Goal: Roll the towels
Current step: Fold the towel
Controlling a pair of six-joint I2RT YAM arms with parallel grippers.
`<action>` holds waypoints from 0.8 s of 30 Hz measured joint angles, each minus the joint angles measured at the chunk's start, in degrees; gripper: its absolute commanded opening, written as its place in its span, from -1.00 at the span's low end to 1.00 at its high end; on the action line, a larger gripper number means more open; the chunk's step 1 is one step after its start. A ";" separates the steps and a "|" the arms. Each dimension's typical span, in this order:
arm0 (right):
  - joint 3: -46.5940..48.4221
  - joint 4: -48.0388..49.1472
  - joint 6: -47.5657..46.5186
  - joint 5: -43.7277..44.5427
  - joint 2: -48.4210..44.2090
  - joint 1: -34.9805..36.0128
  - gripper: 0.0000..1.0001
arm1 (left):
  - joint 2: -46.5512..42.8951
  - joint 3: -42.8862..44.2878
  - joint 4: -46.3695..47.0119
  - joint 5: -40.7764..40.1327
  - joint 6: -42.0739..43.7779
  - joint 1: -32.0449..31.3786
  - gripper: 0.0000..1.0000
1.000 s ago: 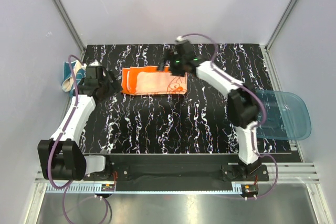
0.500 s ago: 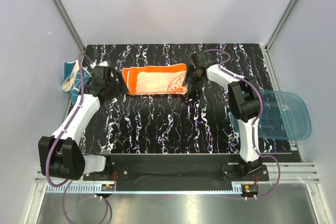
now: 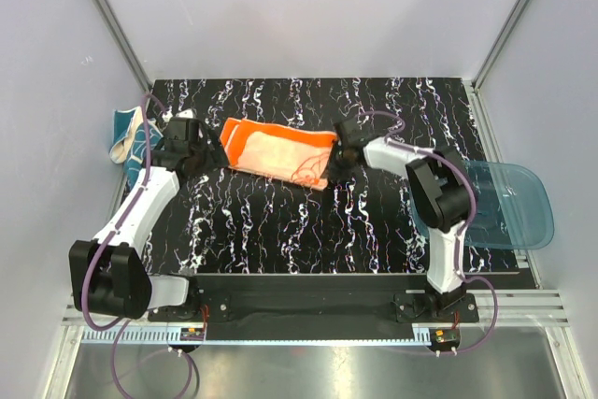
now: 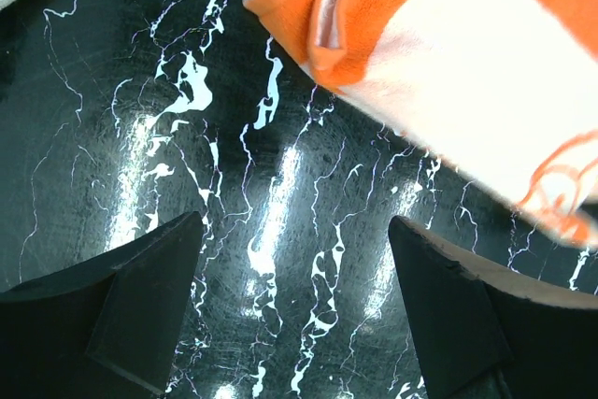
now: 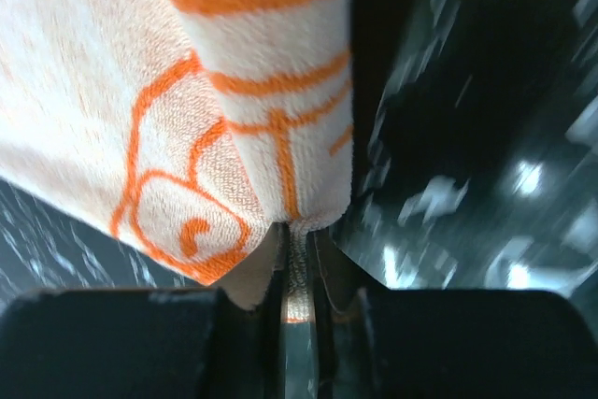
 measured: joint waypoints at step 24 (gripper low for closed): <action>-17.31 -8.22 4.68 6.10 -31.43 12.48 -1.00 | -8.83 -7.39 3.56 -2.64 -3.26 -33.07 -0.21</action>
